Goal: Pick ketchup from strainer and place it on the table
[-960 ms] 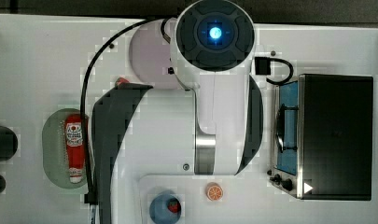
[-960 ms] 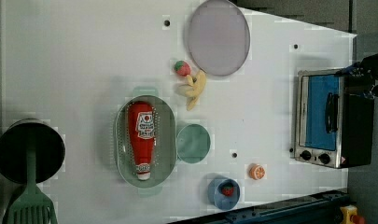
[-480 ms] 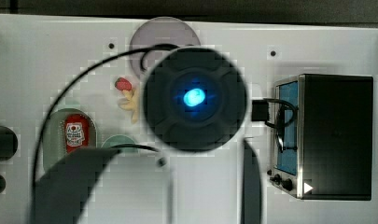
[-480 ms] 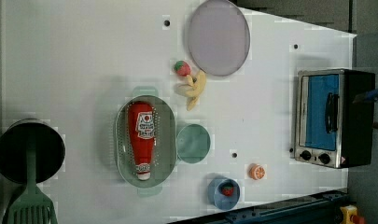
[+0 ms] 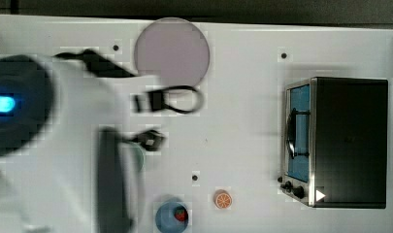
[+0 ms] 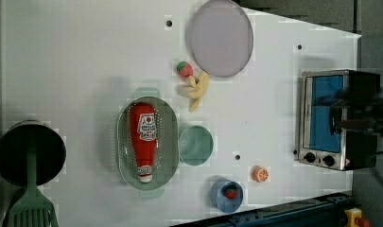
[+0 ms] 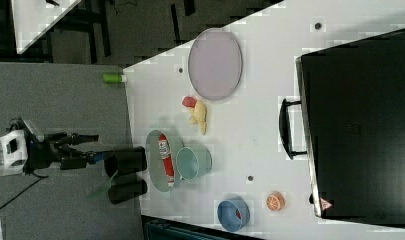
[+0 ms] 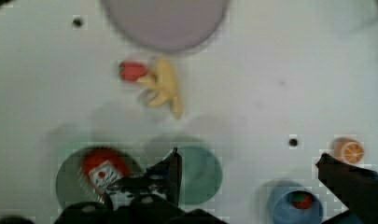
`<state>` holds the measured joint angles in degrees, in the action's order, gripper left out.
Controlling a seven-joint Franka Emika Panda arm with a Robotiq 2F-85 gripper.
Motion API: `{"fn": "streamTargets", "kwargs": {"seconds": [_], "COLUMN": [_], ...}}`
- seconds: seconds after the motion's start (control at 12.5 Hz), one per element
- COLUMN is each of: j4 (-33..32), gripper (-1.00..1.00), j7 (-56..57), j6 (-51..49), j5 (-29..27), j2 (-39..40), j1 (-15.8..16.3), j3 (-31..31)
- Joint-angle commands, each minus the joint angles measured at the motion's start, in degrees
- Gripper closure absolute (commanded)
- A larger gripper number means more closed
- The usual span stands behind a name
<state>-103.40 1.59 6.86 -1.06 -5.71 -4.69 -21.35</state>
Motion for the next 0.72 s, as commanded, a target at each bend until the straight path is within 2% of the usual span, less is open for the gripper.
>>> {"fn": "streamTargets", "kwargs": {"seconds": [0.08,0.4,0.72], "j4": [-0.84,-4.66,-13.37], "gripper": [-1.00,-1.00,-1.00], "j7": [-3.32,-3.42,-4.20], "j6": [1.55,7.99,23.95], "j5": [0.35,0.39,0.57], "j2": [2.40,6.62,11.22], "j1": [0.91,1.18,1.34], "j3": [-7.34,-16.22,-21.30]}}
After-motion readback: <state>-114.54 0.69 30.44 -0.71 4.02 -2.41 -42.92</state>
